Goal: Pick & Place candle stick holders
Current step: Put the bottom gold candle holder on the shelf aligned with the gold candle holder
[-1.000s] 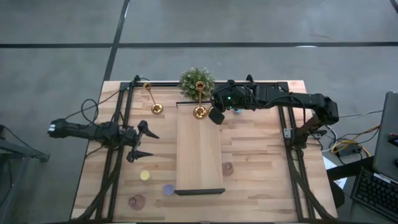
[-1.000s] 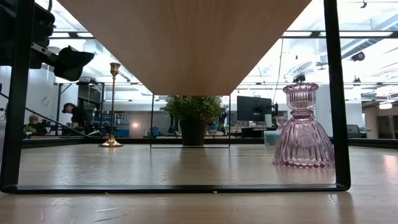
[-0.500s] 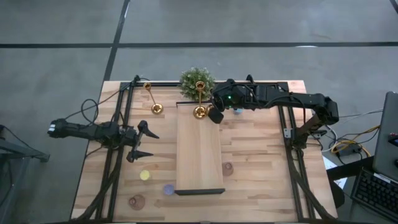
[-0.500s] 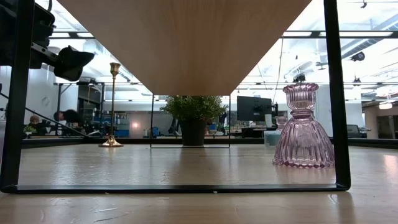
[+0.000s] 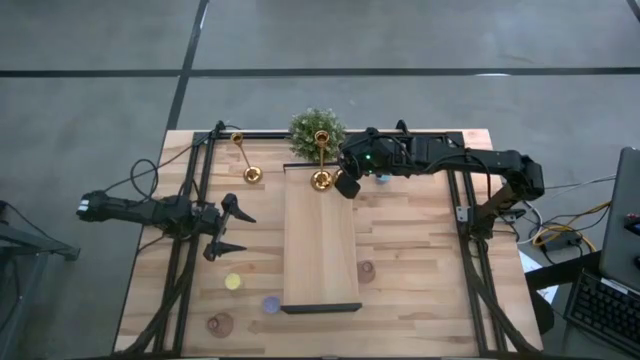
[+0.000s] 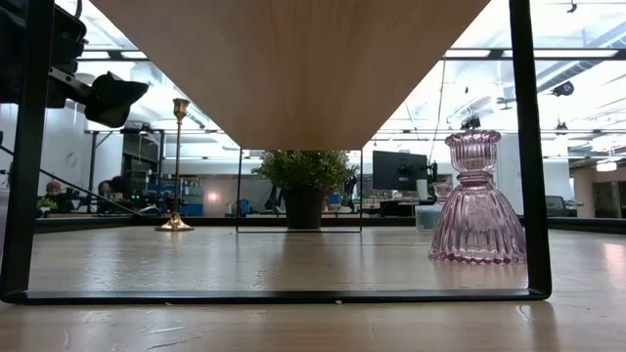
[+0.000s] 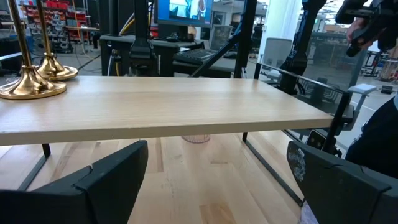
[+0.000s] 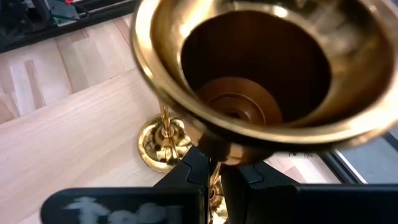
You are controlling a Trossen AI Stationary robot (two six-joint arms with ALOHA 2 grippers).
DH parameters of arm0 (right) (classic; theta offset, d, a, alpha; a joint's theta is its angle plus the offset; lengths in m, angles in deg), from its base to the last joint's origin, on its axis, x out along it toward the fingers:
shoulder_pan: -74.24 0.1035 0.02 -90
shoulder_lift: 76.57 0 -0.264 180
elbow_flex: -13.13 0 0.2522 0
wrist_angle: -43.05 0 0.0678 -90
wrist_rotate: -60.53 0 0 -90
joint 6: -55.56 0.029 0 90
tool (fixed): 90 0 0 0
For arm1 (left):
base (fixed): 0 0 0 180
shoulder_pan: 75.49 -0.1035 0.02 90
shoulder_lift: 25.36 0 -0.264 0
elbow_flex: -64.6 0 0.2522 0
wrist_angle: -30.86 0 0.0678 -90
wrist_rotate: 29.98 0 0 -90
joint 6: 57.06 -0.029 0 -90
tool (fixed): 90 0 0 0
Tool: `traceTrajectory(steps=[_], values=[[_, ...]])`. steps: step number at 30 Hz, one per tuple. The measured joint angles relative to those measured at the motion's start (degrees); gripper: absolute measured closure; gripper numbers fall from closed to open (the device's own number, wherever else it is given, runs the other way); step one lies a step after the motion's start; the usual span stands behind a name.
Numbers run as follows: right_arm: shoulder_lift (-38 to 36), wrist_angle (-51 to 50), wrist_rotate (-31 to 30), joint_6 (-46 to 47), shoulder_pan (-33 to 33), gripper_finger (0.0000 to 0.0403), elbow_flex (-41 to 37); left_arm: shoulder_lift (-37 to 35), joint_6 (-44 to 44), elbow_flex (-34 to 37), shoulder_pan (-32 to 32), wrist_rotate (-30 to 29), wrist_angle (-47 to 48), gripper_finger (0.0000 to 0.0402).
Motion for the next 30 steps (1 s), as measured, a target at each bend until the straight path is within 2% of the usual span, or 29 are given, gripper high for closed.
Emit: traceTrajectory(steps=[30], values=[[1.22,3.66,0.63,0.69,0.00,0.0390,-0.65,-0.02,0.00,0.00,-0.01,0.01,0.00,0.0014]])
